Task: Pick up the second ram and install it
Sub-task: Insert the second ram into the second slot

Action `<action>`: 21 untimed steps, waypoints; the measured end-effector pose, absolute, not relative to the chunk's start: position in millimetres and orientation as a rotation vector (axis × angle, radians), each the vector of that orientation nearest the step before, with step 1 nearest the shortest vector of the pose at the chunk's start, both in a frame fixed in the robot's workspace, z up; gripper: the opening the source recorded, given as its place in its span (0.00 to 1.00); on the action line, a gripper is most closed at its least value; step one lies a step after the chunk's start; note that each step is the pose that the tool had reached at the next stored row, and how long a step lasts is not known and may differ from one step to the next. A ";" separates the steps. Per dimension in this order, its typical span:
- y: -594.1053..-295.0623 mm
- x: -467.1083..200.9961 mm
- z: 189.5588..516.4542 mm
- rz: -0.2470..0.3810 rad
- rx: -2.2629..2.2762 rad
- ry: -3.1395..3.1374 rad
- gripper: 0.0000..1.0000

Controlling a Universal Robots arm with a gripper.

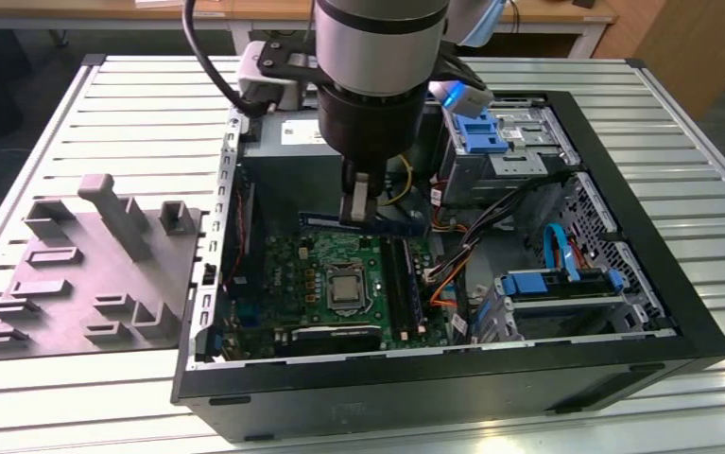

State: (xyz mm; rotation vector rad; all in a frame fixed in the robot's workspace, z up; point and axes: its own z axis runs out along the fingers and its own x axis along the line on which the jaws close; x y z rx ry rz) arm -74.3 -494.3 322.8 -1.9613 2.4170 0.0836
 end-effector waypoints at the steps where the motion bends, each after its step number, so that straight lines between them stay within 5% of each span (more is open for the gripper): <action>1: -494.2 -74.3 322.7 0.083 -1.939 2.434 0.11; 21: -494.3 -74.3 320.5 0.073 -1.413 2.762 0.11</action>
